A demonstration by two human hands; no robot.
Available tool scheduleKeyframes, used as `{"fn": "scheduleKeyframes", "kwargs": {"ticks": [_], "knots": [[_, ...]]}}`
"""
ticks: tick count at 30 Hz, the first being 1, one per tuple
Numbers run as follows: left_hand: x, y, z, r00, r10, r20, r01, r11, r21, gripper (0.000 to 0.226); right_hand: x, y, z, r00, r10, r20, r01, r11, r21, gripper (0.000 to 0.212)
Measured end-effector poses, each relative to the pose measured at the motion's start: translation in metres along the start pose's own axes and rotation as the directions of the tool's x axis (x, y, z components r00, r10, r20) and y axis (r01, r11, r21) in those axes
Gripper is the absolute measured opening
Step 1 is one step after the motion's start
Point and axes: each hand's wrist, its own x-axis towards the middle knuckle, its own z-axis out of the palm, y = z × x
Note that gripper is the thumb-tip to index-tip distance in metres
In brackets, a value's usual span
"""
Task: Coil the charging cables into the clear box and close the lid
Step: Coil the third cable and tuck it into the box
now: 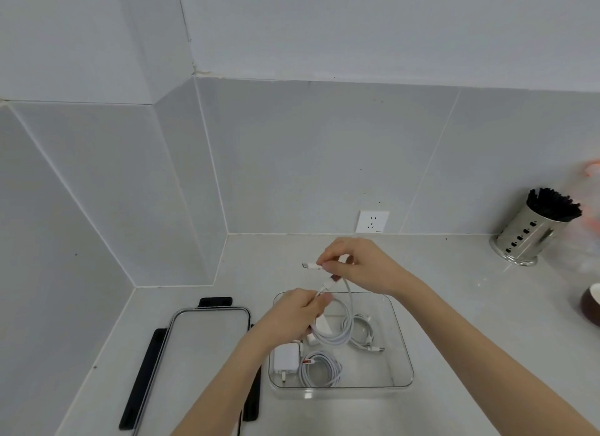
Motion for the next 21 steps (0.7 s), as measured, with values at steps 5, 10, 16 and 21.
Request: {"fn": "scheduleKeyframes", "kwargs": {"ticks": [5,10,16,21], "knots": [[-0.006,0.006,-0.002,0.997,0.015,0.08,-0.01,0.998,-0.064,0.039,0.004,0.001,0.004,0.998,-0.053,-0.037,0.051,0.997,-0.053,0.014],[-0.004,0.015,0.004,0.99,0.013,0.14,-0.006,0.999,-0.049,0.04,0.007,-0.007,0.012,0.992,-0.036,0.12,0.043,0.997,-0.059,0.014],[-0.001,-0.001,-0.01,0.996,-0.028,0.084,0.051,0.959,-0.278,0.038,-0.014,-0.018,0.016,0.972,-0.148,0.182,0.169,0.981,-0.101,0.018],[-0.001,-0.003,-0.014,0.996,0.009,0.093,0.017,0.962,-0.271,0.035,-0.024,-0.013,0.027,0.969,-0.226,0.097,0.244,0.931,-0.273,0.022]]}}
